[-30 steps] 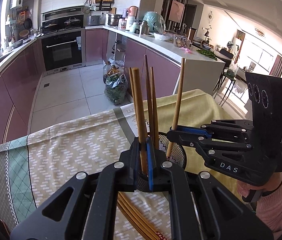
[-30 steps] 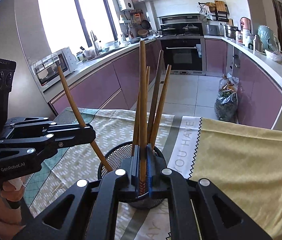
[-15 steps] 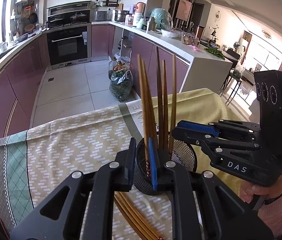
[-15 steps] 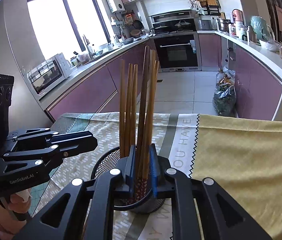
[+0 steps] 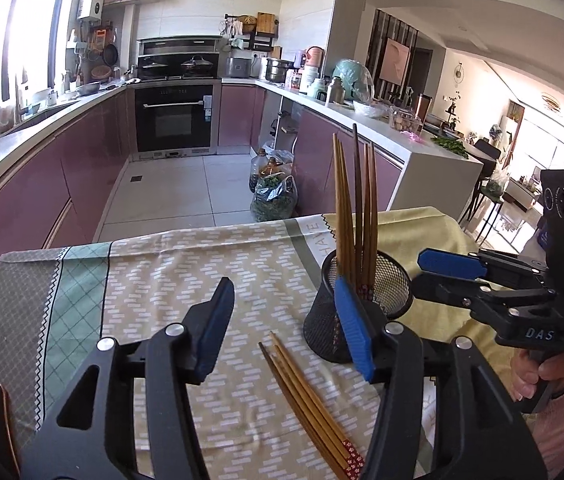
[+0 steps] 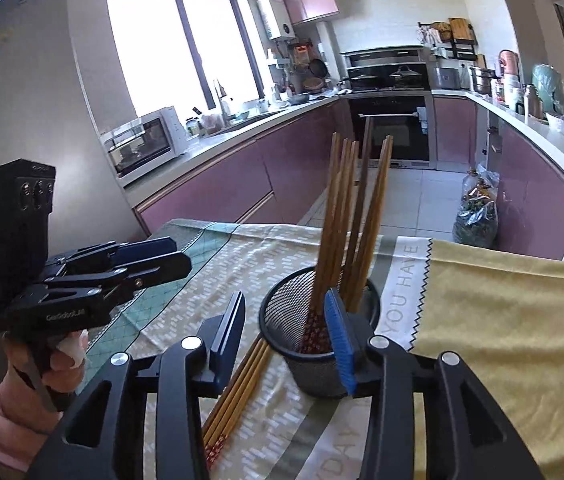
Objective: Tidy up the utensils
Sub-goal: 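Withdraw both grippers from the cup back over the remaining chopsticks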
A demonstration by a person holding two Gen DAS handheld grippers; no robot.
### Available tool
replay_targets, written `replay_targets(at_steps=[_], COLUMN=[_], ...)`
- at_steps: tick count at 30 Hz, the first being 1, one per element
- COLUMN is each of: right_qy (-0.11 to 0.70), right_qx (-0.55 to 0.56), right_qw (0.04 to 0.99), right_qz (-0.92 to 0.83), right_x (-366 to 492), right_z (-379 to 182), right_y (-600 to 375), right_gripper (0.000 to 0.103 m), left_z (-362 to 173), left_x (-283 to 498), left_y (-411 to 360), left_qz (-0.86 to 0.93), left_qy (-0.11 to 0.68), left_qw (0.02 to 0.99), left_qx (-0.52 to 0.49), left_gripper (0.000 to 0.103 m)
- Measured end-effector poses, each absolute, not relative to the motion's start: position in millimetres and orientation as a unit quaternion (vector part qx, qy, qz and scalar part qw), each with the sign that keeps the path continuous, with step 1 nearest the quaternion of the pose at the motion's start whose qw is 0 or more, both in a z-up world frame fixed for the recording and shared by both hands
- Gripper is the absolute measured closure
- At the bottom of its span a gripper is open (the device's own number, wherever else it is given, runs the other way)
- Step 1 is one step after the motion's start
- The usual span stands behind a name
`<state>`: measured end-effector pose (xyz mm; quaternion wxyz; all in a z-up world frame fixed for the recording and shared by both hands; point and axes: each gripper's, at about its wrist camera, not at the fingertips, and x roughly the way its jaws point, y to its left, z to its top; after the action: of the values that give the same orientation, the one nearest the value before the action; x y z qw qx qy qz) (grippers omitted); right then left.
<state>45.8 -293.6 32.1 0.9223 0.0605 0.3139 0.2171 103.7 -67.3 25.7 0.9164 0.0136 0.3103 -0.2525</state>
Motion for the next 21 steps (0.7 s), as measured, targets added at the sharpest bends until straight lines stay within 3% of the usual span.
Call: replay_targets(at_steps=[6,10,21], right_qy=[0.349,0.379,0.422], right_qx=[0.046,0.050,0.026], right_qw=[0.903,0.892,0.877], right_qz=[0.245,0.242,0.228], right_x=[26.1,21.6,13.2], right_z=[5.2,-20.7,-57.1], right_y=[-270.4,-260.4,-234.1], right_gripper=[0.058,0.055,0.055], left_z=[1.6,-18.2,-53.6], left_x=[83.0,70.9,56.9], left_y=[-42.7,-34.1,-37.3], left_qz=[-0.223,-0.198,-0.177], left_qy=[0.324,0.337,0.372], left_qw=[0.919,0.920,0.910], left_qx=[0.012,0.022,0.036], left_gripper=[0.028,0.019,0.016])
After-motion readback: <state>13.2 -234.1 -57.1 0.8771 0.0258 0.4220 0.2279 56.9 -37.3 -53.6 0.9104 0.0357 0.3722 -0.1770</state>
